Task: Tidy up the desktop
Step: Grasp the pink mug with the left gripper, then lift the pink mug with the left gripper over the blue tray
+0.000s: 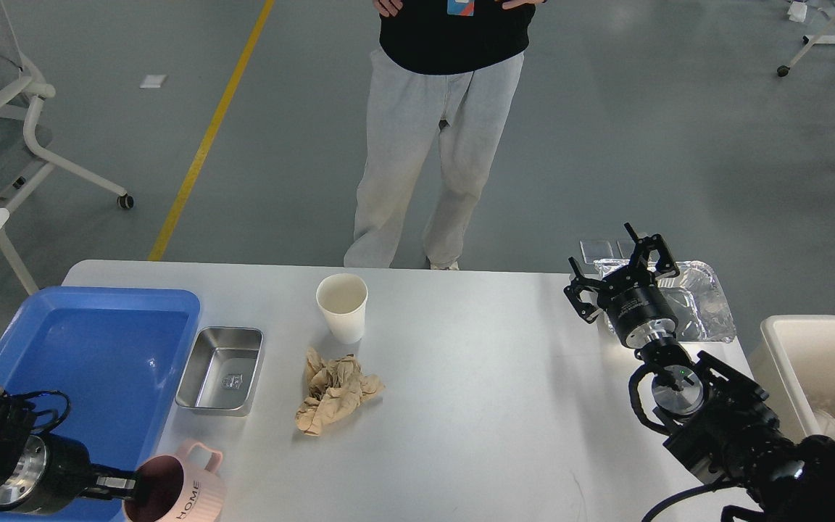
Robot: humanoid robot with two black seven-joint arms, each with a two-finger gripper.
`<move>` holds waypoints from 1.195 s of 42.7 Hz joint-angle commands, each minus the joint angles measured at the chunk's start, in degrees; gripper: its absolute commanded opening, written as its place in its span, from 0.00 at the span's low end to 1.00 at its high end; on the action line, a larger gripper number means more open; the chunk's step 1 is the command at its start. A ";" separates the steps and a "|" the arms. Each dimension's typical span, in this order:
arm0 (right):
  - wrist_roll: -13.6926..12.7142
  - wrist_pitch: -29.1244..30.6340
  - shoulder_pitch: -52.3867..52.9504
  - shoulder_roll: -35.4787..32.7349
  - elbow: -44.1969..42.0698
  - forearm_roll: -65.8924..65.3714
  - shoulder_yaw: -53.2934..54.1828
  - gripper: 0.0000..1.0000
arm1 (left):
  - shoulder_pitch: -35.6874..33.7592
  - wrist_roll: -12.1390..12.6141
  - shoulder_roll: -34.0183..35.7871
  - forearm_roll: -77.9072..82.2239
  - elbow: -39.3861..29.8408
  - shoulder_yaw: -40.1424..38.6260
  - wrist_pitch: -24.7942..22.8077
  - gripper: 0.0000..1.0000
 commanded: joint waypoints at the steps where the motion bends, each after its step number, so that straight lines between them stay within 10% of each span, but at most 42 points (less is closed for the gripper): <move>1: 0.00 0.01 -0.08 0.09 0.00 0.00 0.01 1.00 | -0.37 0.17 0.02 -0.09 -0.01 -0.11 -0.85 0.00; 51: 0.00 0.01 0.54 0.53 0.17 0.00 0.01 1.00 | -2.04 -3.00 21.90 -20.03 -4.05 -28.14 -7.69 0.01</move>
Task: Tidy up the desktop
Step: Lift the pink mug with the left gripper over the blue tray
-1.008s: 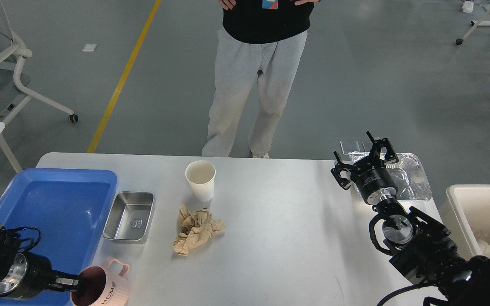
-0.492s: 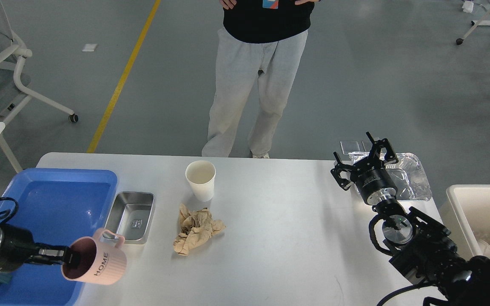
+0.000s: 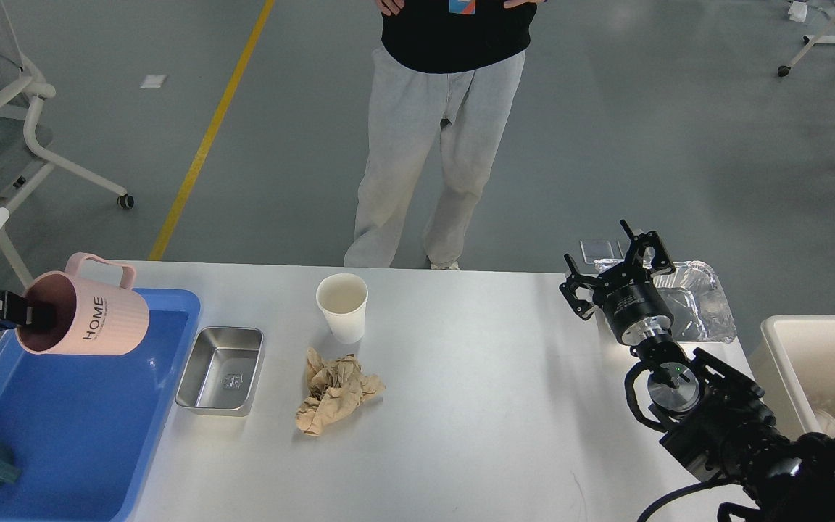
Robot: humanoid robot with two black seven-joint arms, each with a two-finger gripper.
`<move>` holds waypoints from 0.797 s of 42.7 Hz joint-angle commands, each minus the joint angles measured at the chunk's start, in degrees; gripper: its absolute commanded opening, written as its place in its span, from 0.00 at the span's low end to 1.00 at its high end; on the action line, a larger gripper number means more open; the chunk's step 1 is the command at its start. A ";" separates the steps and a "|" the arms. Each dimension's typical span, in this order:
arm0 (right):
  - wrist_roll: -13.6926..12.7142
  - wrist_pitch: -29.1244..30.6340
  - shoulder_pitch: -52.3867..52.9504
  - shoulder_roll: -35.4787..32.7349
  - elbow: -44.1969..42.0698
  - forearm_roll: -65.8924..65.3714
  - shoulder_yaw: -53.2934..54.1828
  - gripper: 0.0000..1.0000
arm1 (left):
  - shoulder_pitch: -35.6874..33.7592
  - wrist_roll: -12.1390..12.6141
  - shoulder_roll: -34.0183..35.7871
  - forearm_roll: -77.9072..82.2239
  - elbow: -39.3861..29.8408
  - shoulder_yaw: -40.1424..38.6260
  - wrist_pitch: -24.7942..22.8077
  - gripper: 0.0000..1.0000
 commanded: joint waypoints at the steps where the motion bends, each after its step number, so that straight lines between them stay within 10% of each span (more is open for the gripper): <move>1: -0.08 0.05 0.01 0.09 -0.01 0.00 0.00 1.00 | -0.07 0.01 2.38 -2.24 0.02 -2.57 0.05 0.01; 34: -0.09 0.14 -0.43 -0.62 -0.19 0.00 0.00 1.00 | 5.11 0.80 2.83 -1.72 9.86 3.40 0.05 0.01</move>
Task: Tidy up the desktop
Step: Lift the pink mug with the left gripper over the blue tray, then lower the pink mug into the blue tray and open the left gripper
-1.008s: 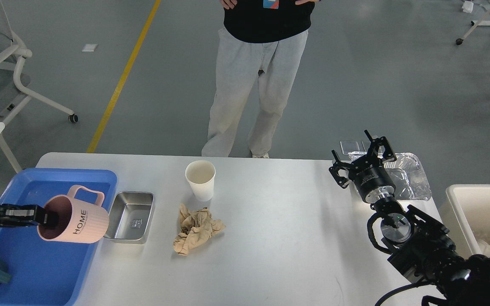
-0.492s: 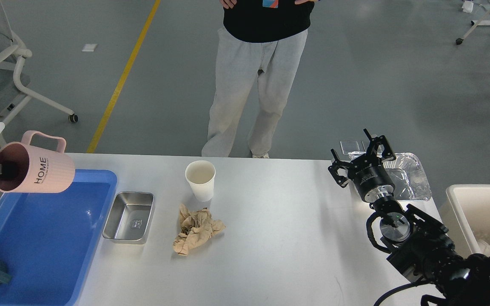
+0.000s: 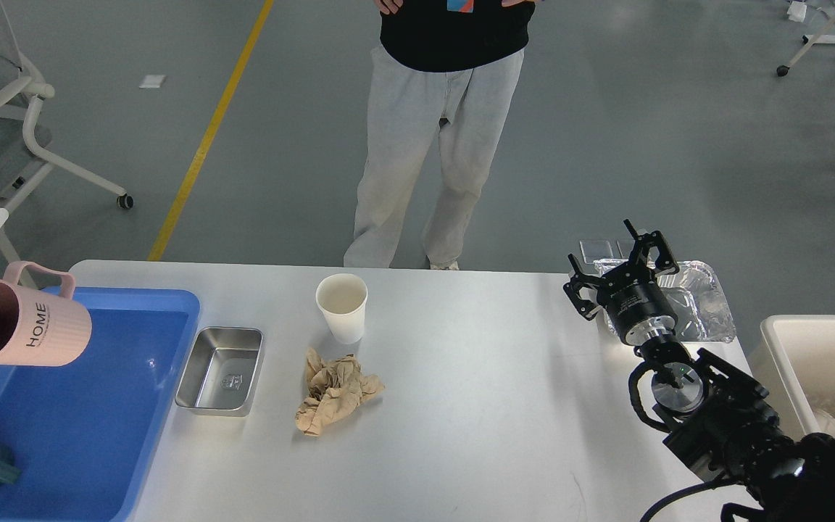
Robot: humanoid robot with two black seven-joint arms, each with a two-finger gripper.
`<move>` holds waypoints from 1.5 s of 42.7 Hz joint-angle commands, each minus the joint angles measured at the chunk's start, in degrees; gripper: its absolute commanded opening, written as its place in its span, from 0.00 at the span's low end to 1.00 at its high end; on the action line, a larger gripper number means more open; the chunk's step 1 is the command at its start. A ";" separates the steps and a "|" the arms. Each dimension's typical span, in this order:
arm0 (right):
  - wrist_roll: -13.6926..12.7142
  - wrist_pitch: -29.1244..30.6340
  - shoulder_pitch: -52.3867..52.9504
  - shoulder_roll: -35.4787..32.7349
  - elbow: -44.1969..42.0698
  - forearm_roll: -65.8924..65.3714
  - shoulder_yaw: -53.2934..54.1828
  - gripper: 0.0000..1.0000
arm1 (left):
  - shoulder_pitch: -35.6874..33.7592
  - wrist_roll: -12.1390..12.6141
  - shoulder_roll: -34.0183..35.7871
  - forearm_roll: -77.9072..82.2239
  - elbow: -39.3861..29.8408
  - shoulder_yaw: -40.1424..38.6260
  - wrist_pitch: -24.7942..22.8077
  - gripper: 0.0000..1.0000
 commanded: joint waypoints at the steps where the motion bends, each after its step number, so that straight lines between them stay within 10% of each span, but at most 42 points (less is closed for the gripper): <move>1: 0.08 0.00 -0.21 -0.03 -0.03 0.00 0.00 1.00 | 0.78 -0.01 -1.26 0.03 2.72 2.74 0.00 0.01; 45: -0.01 0.00 -0.65 -1.87 -0.38 0.00 0.00 1.00 | 6.32 -0.09 -14.01 6.79 12.92 12.32 8.94 0.04; 64: -0.01 0.09 -0.73 -2.31 -0.38 0.00 0.00 1.00 | 7.38 -0.09 -15.77 7.23 14.42 12.67 10.26 0.24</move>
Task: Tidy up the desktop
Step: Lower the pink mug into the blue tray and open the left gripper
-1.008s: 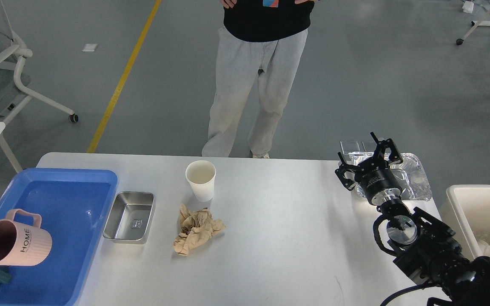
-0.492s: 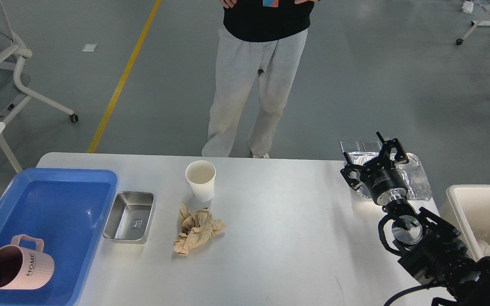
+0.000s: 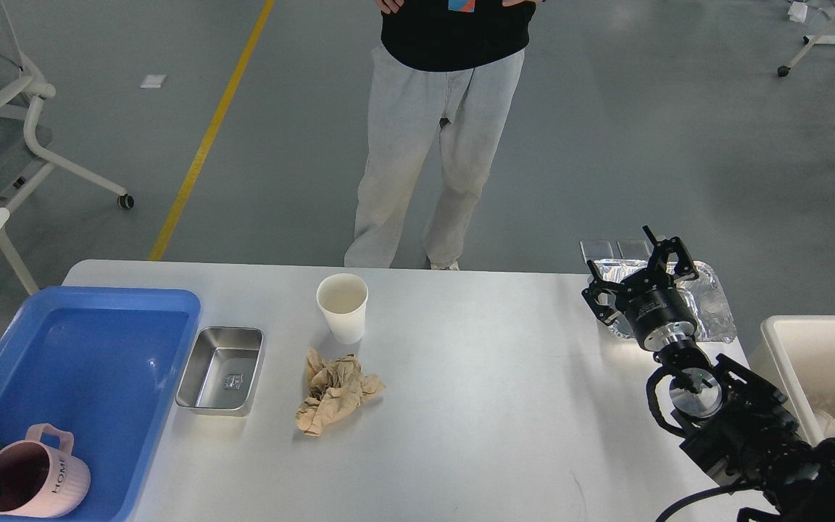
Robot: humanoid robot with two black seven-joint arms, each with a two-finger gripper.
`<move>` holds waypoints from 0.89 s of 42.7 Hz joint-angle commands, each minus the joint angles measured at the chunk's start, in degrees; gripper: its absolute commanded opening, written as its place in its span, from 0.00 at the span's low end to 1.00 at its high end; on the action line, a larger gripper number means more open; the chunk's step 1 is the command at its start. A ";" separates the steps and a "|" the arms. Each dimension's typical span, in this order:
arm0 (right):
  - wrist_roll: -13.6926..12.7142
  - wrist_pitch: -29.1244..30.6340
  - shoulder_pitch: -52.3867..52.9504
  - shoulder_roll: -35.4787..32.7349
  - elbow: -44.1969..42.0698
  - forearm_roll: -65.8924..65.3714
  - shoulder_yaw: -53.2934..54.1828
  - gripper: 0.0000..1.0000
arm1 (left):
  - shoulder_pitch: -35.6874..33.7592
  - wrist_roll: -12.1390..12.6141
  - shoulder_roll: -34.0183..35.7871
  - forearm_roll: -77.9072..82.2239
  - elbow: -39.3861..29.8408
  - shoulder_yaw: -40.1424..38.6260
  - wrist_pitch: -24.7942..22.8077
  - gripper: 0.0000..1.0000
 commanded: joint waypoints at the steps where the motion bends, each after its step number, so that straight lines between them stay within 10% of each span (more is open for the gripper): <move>1: 0.00 0.01 0.00 -0.06 0.07 0.00 0.00 1.00 | -0.07 -0.09 -0.04 -0.64 0.00 -0.08 -0.07 0.27; 38: 0.09 -0.07 0.17 0.38 0.42 0.00 0.00 1.00 | -0.34 0.09 9.36 -22.78 -0.62 -0.88 -3.85 0.93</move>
